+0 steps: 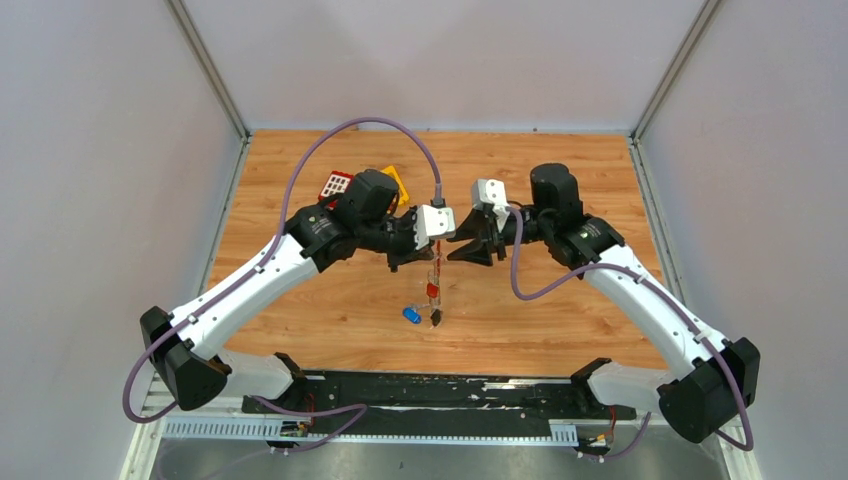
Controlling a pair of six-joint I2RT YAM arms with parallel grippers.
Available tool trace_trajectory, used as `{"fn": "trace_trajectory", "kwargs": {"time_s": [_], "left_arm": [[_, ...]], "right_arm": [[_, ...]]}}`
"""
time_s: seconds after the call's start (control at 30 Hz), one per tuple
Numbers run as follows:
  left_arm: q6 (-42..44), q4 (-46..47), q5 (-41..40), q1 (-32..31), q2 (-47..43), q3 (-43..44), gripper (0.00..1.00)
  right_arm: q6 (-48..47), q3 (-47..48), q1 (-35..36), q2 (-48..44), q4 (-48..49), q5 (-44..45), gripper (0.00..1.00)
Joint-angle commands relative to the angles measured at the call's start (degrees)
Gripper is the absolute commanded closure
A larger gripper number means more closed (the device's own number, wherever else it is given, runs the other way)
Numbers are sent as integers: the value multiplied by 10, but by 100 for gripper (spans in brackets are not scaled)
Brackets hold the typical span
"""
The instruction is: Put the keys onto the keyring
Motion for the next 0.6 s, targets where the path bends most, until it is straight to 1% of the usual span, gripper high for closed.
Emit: {"fn": "trace_trajectory", "kwargs": {"time_s": [0.0,0.17,0.3,0.43,0.57], "left_arm": [[-33,2,44,-3,-9,27,100],[-58,2,39,-3,-12,29,100],[-72,4,41,-3,-16,28,100],[-77,9,45,-4,-21,24,100],[-81,16,48,-4,-26,16,100]], "right_arm": [[28,-12,6,-4,58,-6,62],[40,-16,12,7,68,-18,61],[49,-14,18,23,71,-34,63],[50,-9,25,34,71,-33,71],[50,-8,28,41,70,-33,76]]}}
